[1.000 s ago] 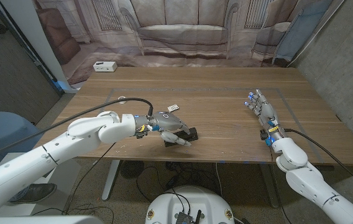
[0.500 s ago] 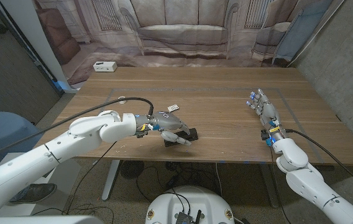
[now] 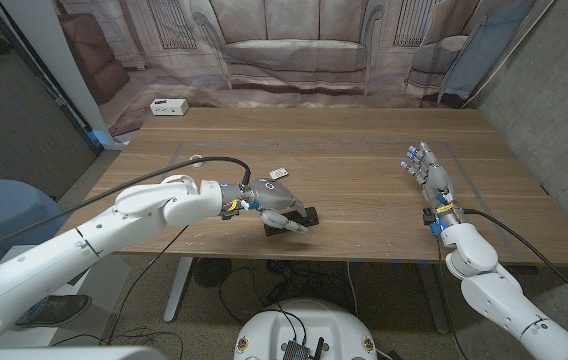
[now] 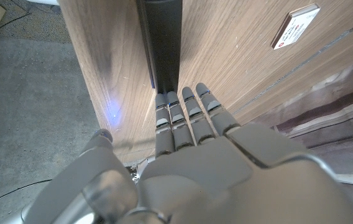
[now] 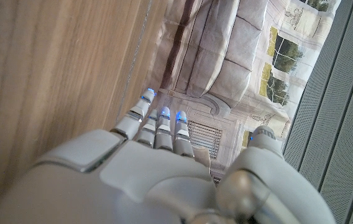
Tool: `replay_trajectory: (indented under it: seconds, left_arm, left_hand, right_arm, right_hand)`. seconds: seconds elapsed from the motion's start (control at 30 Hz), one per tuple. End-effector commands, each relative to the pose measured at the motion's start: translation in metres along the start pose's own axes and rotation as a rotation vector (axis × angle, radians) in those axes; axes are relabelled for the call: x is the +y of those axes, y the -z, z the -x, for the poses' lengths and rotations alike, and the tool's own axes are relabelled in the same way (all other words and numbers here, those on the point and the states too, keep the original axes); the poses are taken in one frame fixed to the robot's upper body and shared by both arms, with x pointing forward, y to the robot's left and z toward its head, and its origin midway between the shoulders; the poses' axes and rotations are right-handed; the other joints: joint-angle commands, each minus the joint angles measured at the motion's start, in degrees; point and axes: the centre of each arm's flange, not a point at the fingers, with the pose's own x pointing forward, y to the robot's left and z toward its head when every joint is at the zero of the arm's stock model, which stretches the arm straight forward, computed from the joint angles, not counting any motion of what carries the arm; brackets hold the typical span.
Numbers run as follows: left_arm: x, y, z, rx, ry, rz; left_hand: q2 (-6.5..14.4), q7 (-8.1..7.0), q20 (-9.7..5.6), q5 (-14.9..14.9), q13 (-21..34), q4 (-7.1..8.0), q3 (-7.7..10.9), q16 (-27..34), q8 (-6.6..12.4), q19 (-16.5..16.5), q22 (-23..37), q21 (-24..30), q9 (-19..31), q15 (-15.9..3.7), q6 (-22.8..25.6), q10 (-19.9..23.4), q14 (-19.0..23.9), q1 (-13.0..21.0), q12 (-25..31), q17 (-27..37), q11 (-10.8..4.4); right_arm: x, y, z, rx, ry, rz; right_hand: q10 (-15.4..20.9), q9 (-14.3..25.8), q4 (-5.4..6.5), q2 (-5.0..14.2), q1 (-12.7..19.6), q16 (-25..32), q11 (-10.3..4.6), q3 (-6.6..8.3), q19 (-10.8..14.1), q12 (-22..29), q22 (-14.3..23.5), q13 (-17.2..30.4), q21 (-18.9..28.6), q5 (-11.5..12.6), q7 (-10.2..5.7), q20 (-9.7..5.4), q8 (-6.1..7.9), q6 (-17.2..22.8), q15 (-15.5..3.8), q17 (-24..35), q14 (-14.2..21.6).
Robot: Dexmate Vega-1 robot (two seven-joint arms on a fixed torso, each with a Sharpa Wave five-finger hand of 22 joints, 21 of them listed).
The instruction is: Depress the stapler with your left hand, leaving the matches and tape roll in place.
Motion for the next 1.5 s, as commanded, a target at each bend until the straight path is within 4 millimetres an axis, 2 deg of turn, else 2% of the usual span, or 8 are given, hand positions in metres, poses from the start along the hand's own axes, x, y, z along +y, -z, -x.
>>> replay_trajectory:
  seconds: [0.03,0.2,0.3,0.33,0.57,0.8,0.87,1.5]
  left_arm:
    - [0.001,-0.002,-0.005,0.010,0.016,-0.054]
    - [-0.002,-0.003,-0.008,0.024,0.032,-0.088]
    - [-0.004,-0.003,-0.010,0.025,0.046,-0.091]
    - [-0.004,-0.003,-0.011,0.024,0.050,-0.091]
    - [-0.009,-0.004,-0.013,0.017,0.065,-0.081]
    - [-0.015,-0.005,-0.014,0.024,0.083,-0.071]
    - [-0.016,-0.006,-0.015,0.027,0.089,-0.067]
    - [-0.032,-0.005,-0.014,0.045,0.138,-0.017]
  left_hand:
    - [0.7,-0.10,-0.21,0.3,0.0,-0.04,0.94,0.3,0.18,0.6,0.1,-0.2,0.0,-0.19,0.7,0.4,0.7,0.6,0.0,0.1,-0.32]
    - [1.0,-0.12,-0.26,0.2,0.0,-0.46,1.71,0.2,0.12,0.6,0.0,-0.2,0.0,-0.33,0.8,0.4,0.7,1.3,-0.1,0.1,-0.61]
    - [1.1,-0.18,-0.37,0.1,0.0,-0.70,2.09,0.1,0.09,0.5,0.0,-0.3,0.0,-0.31,0.8,0.5,0.8,1.7,-0.1,0.0,-0.30]
    - [1.1,-0.15,-0.41,0.1,0.0,-0.87,2.36,0.1,0.06,0.5,0.0,-0.3,0.0,-0.42,0.8,0.5,0.7,2.0,-0.2,0.0,-0.69]
    - [1.2,-0.24,-0.42,0.0,0.0,-1.45,3.31,0.0,0.07,0.6,0.0,-0.4,0.0,-0.43,1.2,1.0,0.9,2.8,-0.2,0.0,-0.31]
    - [1.1,-0.24,-0.51,-0.1,0.0,-1.73,3.80,0.0,0.04,0.6,0.0,-0.4,0.0,-0.44,1.3,0.7,1.0,3.2,-0.4,0.0,-0.27]
    - [1.1,-0.24,-0.51,-0.1,0.0,-1.82,3.98,-0.1,0.02,0.7,0.0,-0.4,0.0,-0.43,1.4,0.8,1.0,3.4,-0.4,0.0,-0.74]
    - [1.0,-0.12,-0.66,-0.2,0.0,-2.28,5.11,0.0,0.09,1.1,0.0,-0.3,0.0,-0.34,2.2,1.3,1.7,4.0,-0.4,0.0,-0.25]
  right_arm:
    - [-0.002,0.000,0.003,-0.005,0.009,-0.001]
    - [-0.003,0.000,0.003,-0.004,0.013,-0.003]
    - [-0.003,0.001,0.003,-0.004,0.010,0.000]
    - [-0.003,0.001,0.003,-0.005,0.009,0.000]
    - [-0.003,0.000,0.004,-0.007,0.014,0.000]
    - [-0.005,0.000,0.007,-0.004,0.025,-0.008]
    - [-0.005,0.000,0.007,-0.002,0.025,-0.004]
    - [-0.002,0.002,0.007,0.006,0.025,-0.009]
  right_hand:
    - [0.5,0.2,-0.39,0.51,0.2,0.2,0.01,0.05,0.5,0.1,0.2,0.3,-0.1,0.2,0.07,-0.21,0.13,0.6,0.26,0.1,0.4]
    - [0.5,0.2,-0.40,0.49,0.2,0.2,-0.13,0.02,0.5,0.1,0.2,0.3,-0.1,0.2,0.03,-0.20,0.12,0.6,0.25,0.1,0.4]
    - [0.5,0.2,-0.43,0.47,0.2,0.2,-0.09,0.00,0.6,0.1,0.2,0.3,-0.1,0.2,0.05,-0.15,0.11,0.6,0.28,0.1,0.5]
    - [0.5,0.2,-0.43,0.47,0.2,0.2,-0.08,0.00,0.5,0.1,0.2,0.3,-0.1,0.2,0.05,-0.16,0.12,0.7,0.26,0.1,0.5]
    - [0.5,0.2,-0.41,0.52,0.2,0.2,-0.07,-0.03,0.5,0.1,0.2,0.3,-0.1,0.2,0.04,-0.17,0.10,0.7,0.27,0.1,0.5]
    - [0.6,0.2,-0.45,0.55,0.2,0.2,-0.09,-0.05,0.5,0.1,0.2,0.3,-0.1,0.2,0.02,-0.16,0.09,0.7,0.36,0.1,0.5]
    - [0.6,0.2,-0.45,0.56,0.2,0.2,-0.09,-0.06,0.6,0.1,0.2,0.3,-0.2,0.2,0.02,-0.16,0.08,0.7,0.34,0.2,0.5]
    - [0.9,0.2,-0.50,0.63,0.1,0.2,-0.07,-0.13,0.8,0.1,0.2,0.3,-0.1,0.2,0.16,-0.03,0.15,1.1,0.39,0.2,0.7]
